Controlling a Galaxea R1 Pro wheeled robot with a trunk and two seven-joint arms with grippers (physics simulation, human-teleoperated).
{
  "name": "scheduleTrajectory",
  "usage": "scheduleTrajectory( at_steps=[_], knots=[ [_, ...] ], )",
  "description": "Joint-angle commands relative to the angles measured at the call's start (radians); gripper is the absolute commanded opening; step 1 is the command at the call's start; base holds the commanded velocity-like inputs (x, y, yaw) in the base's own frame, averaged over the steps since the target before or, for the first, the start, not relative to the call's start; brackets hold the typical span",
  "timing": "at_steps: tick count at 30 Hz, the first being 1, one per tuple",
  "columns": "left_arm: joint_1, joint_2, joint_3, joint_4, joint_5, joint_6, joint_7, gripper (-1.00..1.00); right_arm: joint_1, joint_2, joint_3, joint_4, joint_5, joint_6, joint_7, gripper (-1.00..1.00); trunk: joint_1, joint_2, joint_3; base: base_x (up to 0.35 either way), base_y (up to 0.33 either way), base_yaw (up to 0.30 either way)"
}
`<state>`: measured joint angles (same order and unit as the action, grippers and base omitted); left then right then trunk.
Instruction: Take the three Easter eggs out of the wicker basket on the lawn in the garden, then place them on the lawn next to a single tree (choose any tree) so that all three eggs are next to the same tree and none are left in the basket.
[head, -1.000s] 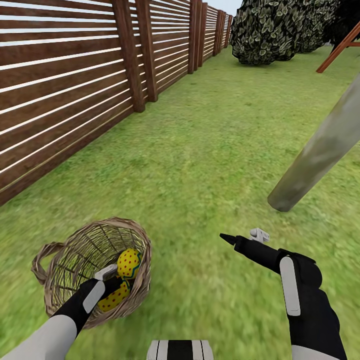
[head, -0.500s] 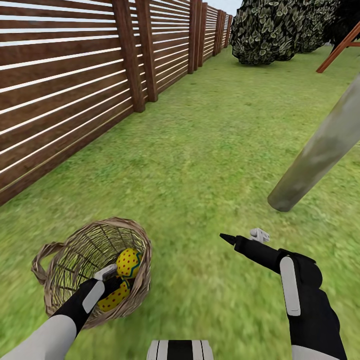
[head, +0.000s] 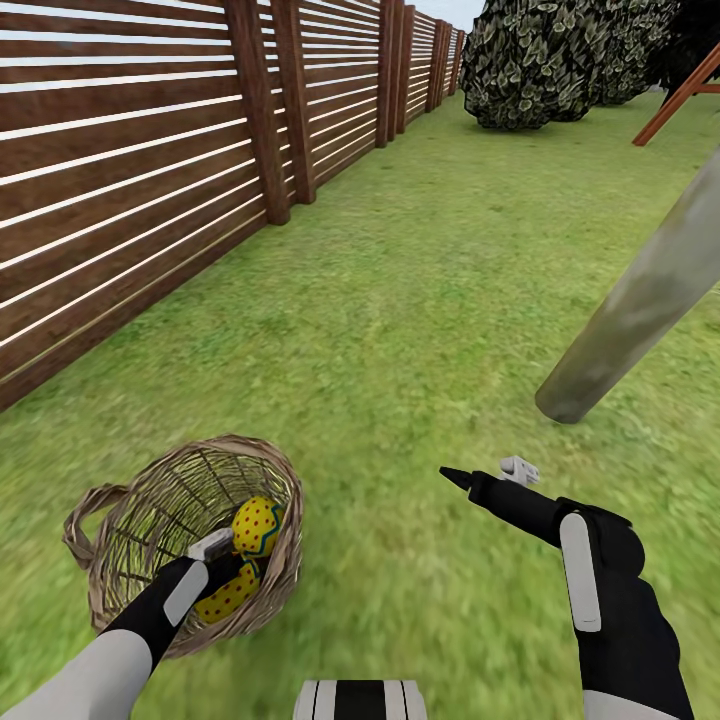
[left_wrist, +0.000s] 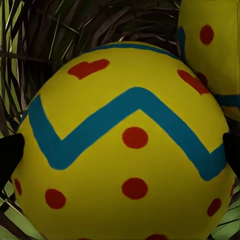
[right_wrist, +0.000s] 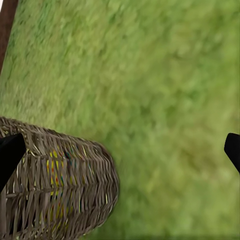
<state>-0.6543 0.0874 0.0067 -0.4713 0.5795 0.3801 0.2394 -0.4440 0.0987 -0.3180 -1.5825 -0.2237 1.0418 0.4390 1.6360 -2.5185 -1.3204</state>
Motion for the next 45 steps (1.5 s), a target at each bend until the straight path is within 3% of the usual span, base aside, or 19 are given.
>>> scheduleTrajectory(
  at_steps=[1, 26, 45],
  knots=[
    [0.001, 0.000, 0.001, 0.020, 0.016, 0.004, 0.006, -1.00, -0.001, 0.001, -0.003, -0.001, 0.002, 0.005, 0.006, 1.00, 0.000, 0.000, -0.001, 0.000, 0.000, 0.000],
    [0.001, 0.000, 0.001, 0.021, 0.020, 0.005, 0.006, -1.00, -0.001, 0.001, -0.003, -0.001, 0.002, 0.005, 0.006, 1.00, 0.000, 0.000, -0.001, 0.000, 0.000, 0.000],
    [0.001, 0.002, 0.001, 0.022, 0.021, 0.008, 0.005, -1.00, -0.001, 0.001, -0.003, -0.001, 0.002, 0.005, 0.006, 1.00, -0.003, 0.001, 0.022, 0.000, 0.000, 0.000]
  ],
)
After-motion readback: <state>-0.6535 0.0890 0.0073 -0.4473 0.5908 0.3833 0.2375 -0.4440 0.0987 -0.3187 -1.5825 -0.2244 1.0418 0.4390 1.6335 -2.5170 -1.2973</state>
